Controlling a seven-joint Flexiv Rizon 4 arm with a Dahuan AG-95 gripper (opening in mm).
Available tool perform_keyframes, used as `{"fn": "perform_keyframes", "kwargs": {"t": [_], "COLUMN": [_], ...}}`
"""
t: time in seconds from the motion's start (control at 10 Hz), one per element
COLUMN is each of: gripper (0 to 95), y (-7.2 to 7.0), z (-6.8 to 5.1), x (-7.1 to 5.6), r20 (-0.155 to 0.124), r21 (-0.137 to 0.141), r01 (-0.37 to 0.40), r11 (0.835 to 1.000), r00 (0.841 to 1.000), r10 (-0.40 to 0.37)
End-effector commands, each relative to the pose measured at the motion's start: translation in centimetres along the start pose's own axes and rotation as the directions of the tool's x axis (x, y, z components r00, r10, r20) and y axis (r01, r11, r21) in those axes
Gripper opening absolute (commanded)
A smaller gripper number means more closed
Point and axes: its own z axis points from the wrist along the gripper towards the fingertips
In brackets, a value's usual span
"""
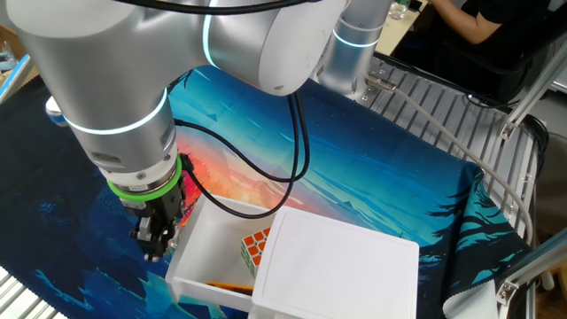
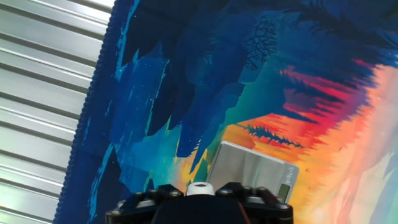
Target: Grasp the handle and open the drawer
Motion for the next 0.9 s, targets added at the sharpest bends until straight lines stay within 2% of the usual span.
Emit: {"fn": "perform_keyframes", "kwargs": {"t": [0.1, 0.2, 0.4, 0.5, 0.6, 0.7, 0.8, 0.9], "gripper": [95.0, 76.0, 76.0, 57.0, 57.0, 57.0, 38.0, 38.0], "y": [-0.1, -0.1, -0.3, -0.6, -0.8, -1.2, -1.5, -1.6], "z": [-0.6, -0.9, -1.5, -2.0, -2.2, -2.8, -3.1, -3.3], "x": [-0.6, -0.7, -0.4, -0.2, -0.1, 0.1, 0.3, 0.4], "r20": [-0.057, -0.063, -0.063, -0.073, -0.076, -0.089, -0.094, -0.094], "r21": [-0.019, -0.017, -0.016, -0.021, -0.027, -0.043, -0.051, -0.05], "r01": [0.09, 0.149, 0.253, 0.331, 0.371, 0.427, 0.453, 0.472], "r11": [0.996, 0.989, 0.967, 0.943, 0.928, 0.903, 0.89, 0.88], "r00": [0.994, 0.987, 0.965, 0.941, 0.925, 0.899, 0.885, 0.875], "r10": [-0.091, -0.15, -0.254, -0.332, -0.372, -0.429, -0.456, -0.475]}}
